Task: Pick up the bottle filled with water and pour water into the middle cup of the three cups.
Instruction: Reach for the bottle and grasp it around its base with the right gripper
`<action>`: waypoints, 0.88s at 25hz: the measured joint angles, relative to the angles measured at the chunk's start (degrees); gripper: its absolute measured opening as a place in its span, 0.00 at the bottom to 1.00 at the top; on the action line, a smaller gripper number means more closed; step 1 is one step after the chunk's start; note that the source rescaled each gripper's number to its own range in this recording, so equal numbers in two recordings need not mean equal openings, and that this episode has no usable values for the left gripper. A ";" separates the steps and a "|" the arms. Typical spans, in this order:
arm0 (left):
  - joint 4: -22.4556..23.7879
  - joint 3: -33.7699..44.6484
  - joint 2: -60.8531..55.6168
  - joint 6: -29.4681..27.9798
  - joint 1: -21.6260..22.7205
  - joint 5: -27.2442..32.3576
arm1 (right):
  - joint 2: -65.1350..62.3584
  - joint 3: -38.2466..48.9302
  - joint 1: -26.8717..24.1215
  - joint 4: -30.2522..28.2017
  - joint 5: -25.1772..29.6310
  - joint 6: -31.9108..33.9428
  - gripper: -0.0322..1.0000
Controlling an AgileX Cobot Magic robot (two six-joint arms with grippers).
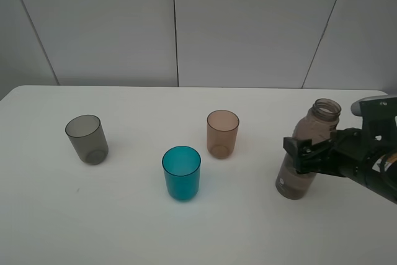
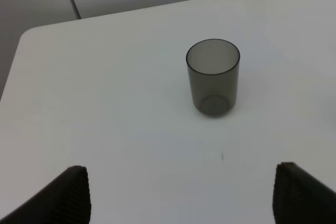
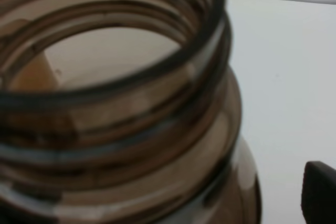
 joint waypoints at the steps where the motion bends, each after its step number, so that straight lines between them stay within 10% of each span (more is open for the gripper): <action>1: 0.00 0.00 0.00 0.00 0.00 0.00 | 0.00 0.00 0.00 0.00 0.00 0.00 0.75; 5: 0.00 0.00 0.00 0.00 0.00 0.00 | 0.00 0.00 0.00 -0.11 0.10 0.20 0.04; 22: 0.00 0.00 0.00 0.00 0.00 0.00 | 0.00 0.00 0.00 0.01 0.22 0.05 0.04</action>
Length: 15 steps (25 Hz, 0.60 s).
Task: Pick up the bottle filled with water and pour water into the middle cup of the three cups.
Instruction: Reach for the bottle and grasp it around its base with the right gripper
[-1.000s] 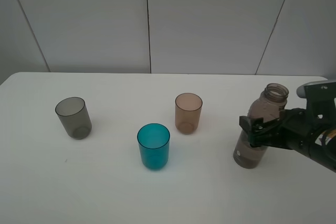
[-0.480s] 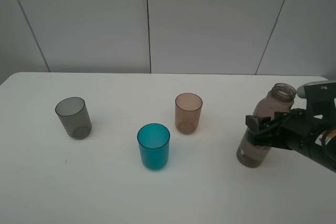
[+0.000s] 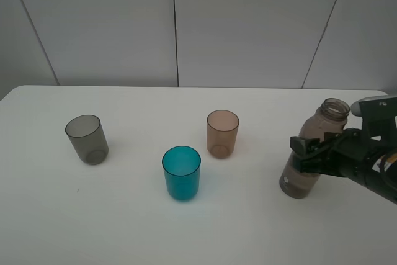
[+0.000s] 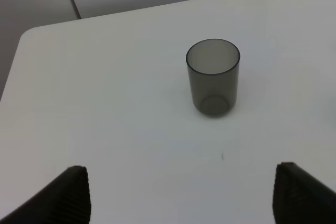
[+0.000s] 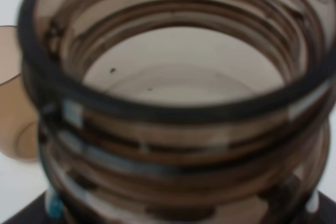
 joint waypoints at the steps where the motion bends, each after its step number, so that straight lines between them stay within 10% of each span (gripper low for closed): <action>1: 0.00 0.00 0.00 0.00 0.00 0.00 | 0.00 0.00 0.00 0.00 0.00 0.00 0.04; 15: 0.00 0.00 0.00 0.00 0.00 0.00 | 0.06 -2.35 0.00 -1.95 3.77 -0.29 0.04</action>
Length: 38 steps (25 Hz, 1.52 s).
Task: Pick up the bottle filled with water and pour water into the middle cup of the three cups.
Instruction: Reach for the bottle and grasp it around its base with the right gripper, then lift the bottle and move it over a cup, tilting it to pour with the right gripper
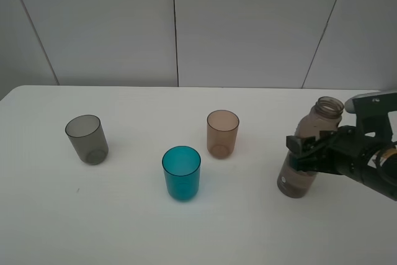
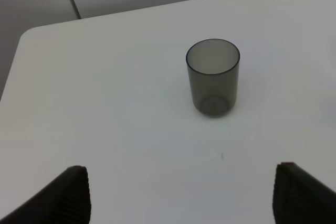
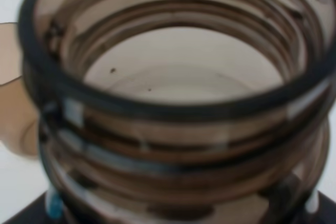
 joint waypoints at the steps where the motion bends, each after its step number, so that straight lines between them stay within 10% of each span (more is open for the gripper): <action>1: 0.00 0.00 0.00 0.00 0.00 0.00 | 0.01 -0.56 0.00 -0.23 0.88 0.00 0.04; 15: 0.00 0.00 0.00 0.00 0.00 0.00 | -3.88 -6.92 0.00 -4.54 13.99 0.00 0.04; 31: 0.00 0.00 0.00 0.00 0.00 0.00 | -13.40 -21.30 0.00 -16.39 50.19 0.10 0.04; 38: 0.00 0.00 0.00 0.00 0.00 0.00 | -13.44 -23.98 4.05 -22.03 56.52 0.24 0.04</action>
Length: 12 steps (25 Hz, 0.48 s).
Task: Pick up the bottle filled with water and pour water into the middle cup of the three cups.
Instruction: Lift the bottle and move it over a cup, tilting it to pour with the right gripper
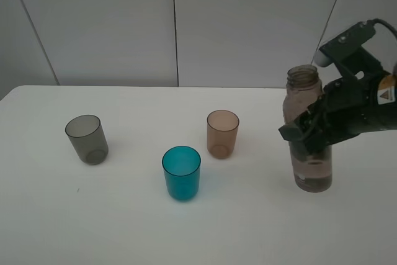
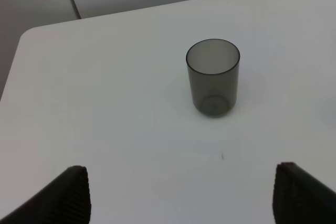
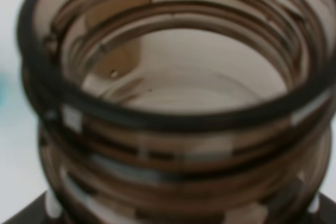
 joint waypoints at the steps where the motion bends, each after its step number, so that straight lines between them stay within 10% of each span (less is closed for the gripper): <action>1: 0.00 0.00 0.00 0.00 0.00 0.00 | 0.00 -0.31 1.07 -0.44 0.76 0.00 0.03; 12: 0.00 0.00 0.00 0.00 0.00 0.00 | -0.24 -1.74 9.15 -6.42 7.68 0.02 0.03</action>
